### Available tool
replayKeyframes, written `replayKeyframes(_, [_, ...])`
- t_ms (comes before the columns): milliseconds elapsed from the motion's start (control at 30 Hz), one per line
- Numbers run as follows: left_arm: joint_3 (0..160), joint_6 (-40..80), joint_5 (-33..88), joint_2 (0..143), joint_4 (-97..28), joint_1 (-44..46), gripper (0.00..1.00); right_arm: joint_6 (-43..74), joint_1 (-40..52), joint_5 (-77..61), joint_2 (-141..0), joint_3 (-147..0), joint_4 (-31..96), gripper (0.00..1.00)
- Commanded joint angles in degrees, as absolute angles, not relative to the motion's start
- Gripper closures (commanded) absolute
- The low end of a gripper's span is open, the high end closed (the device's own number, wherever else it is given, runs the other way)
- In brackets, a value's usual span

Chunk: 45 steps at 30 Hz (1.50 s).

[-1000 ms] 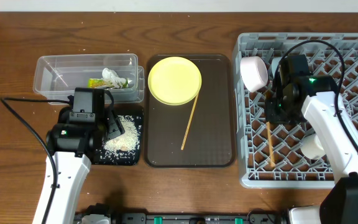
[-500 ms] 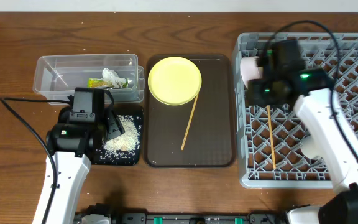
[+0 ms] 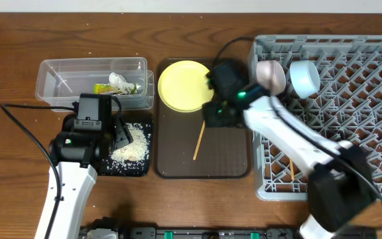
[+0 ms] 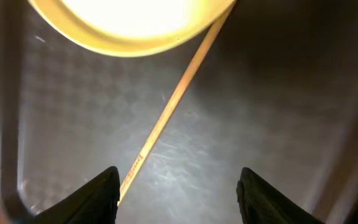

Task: Sort waste into correct bins and load items into the dishwasher rack
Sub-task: 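Return the right gripper to the tray and grasp the second chopstick, then insert the second chopstick upright into the rack beside the first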

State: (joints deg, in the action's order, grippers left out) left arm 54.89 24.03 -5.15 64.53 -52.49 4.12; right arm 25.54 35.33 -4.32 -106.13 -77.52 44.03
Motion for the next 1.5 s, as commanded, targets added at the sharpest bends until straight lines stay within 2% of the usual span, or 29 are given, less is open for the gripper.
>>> replayKeyframes(0, [54.6, 24.3, -6.5, 64.7, -52.7, 3.8, 0.26, 31.7, 37.5, -2.8, -110.3, -78.2, 43.0, 0.41])
replayKeyframes(233, [54.6, 24.3, -6.5, 64.7, -52.7, 3.8, 0.26, 36.7, 39.4, 0.1, -116.5, -78.2, 40.5, 0.44])
replayKeyframes(300, [54.6, 24.3, -6.5, 64.7, -52.7, 3.8, 0.26, 37.3, 39.7, 1.7, -117.4, -78.2, 40.5, 0.47])
replayKeyframes(433, [54.6, 24.3, -6.5, 64.7, -52.7, 3.8, 0.26, 40.6, 39.8, 6.6, -117.8, -78.2, 43.5, 0.71])
replayKeyframes(633, [54.6, 24.3, -6.5, 64.7, -52.7, 3.8, 0.26, 43.3, 39.2, 9.2, -117.8, -78.2, 48.1, 0.99])
replayKeyframes(867, [54.6, 24.3, -6.5, 64.7, -52.7, 3.8, 0.26, 39.8, 37.9, 5.0, -115.6, -78.4, 50.0, 0.99])
replayKeyframes(1133, [54.6, 24.3, -6.5, 64.7, -52.7, 3.8, 0.26, 28.3, 34.6, 2.8, -99.2, -78.5, 54.3, 0.99])
replayKeyframes(1300, [54.6, 24.3, -6.5, 64.7, -52.7, 3.8, 0.26, 21.1, 29.3, 3.2, -89.1, -78.5, 59.8, 0.99])
replayKeyframes(1467, [54.6, 24.3, -6.5, 64.7, -52.7, 3.8, 0.26, 18.5, 21.2, 7.7, -86.5, -78.5, 69.3, 0.99])
